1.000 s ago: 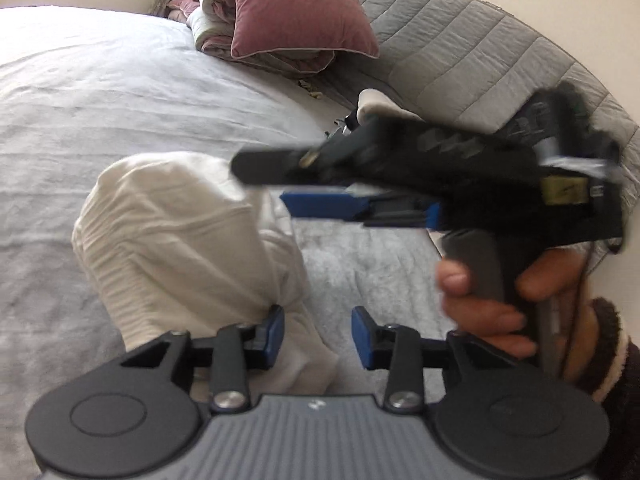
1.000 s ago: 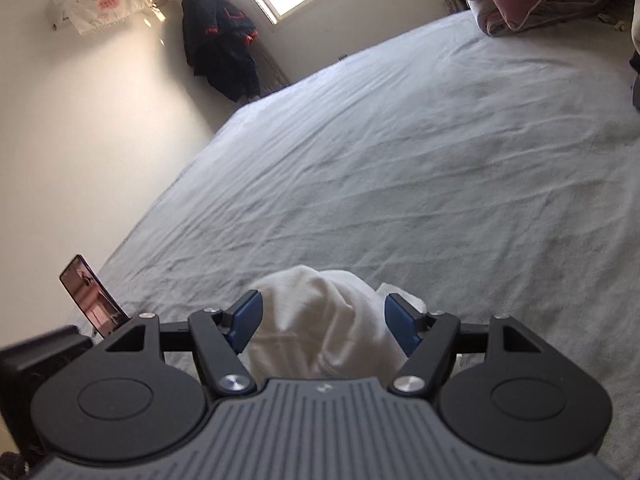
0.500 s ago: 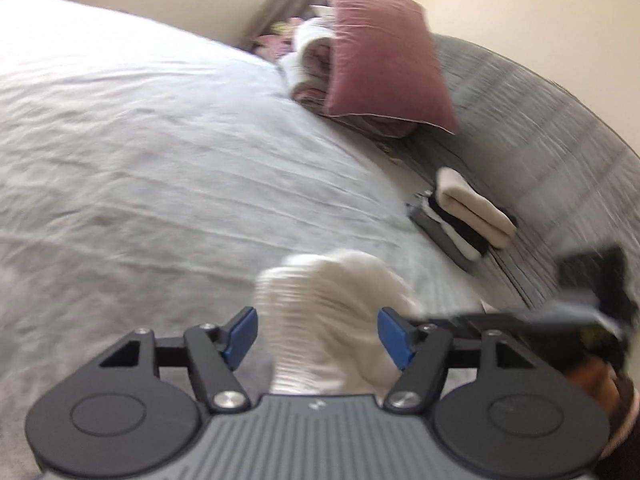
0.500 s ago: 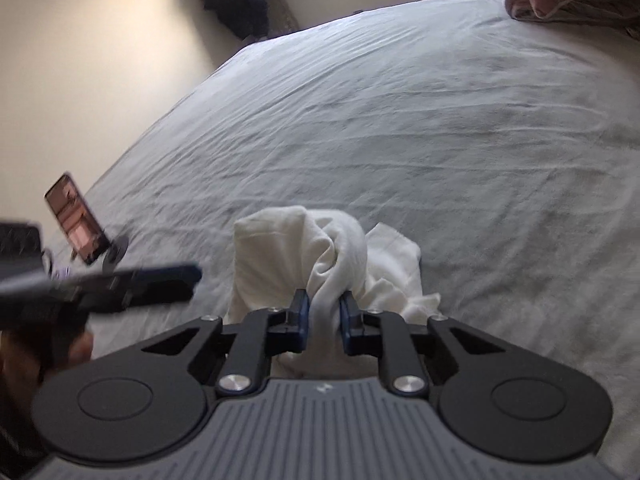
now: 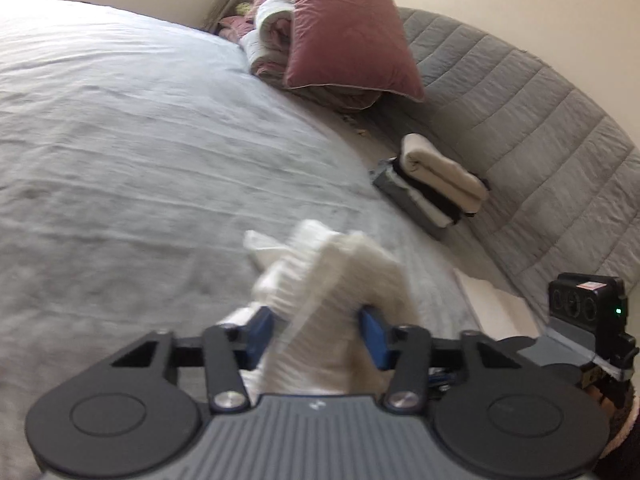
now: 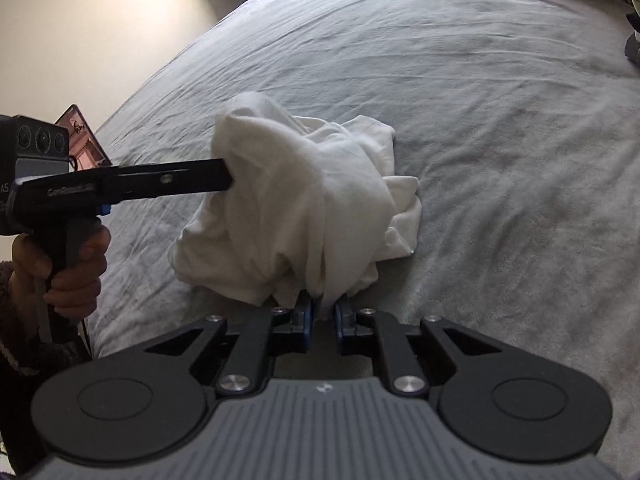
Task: Fold clothes
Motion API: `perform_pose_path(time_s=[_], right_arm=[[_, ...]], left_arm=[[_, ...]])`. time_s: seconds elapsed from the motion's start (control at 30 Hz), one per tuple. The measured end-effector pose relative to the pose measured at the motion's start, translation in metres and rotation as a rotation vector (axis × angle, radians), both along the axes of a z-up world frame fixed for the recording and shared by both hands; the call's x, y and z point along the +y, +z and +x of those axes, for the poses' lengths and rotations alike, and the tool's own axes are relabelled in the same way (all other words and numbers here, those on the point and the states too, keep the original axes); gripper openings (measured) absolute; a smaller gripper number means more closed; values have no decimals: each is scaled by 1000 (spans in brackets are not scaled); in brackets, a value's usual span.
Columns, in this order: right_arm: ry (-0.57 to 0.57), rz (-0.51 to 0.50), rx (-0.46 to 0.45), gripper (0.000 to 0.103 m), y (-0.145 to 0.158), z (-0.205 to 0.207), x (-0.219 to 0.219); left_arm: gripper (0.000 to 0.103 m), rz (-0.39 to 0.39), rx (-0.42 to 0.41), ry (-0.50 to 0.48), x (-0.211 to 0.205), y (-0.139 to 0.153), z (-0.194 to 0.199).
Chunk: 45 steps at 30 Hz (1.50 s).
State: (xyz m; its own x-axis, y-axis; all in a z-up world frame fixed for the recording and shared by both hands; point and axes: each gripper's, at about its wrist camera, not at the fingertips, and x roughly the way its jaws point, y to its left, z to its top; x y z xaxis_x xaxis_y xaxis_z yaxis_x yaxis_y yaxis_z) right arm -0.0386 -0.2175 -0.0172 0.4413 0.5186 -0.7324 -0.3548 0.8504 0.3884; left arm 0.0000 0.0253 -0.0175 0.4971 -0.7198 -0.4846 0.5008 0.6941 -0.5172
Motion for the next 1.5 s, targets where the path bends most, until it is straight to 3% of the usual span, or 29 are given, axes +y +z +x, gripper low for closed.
perform_pose_path(time_s=[0.13, 0.2, 0.23, 0.27, 0.4, 0.53, 0.7, 0.93, 1.17, 1.5], right_arm=[[6, 35, -48, 23, 17, -5, -10], [-3, 67, -91, 38, 28, -7, -18], [-9, 83, -116, 51, 34, -9, -23], [-16, 102, -138, 54, 39, -9, -27], [-64, 200, -177, 54, 55, -4, -40], [-88, 271, -142, 54, 56, 13, -30], [-80, 259, -153, 54, 61, 26, -5], [-196, 257, -67, 54, 49, 55, 12], [-274, 192, 23, 54, 26, 66, 15], [-253, 172, 20, 54, 33, 47, 10]], left_arm=[[42, -23, -82, -51, -14, 9, -16], [42, -27, -101, -91, -20, 12, -23], [42, -24, -110, -114, -23, 13, -27], [42, -14, -119, -138, -26, 13, -31], [42, 48, -140, -210, -41, 9, -44], [42, 93, -133, -251, -53, 1, -52], [42, 125, -121, -295, -60, -5, -58], [44, 175, -102, -346, -64, -14, -67], [47, 208, -117, -338, -46, -9, -76], [53, 205, -131, -231, -2, 5, -79]])
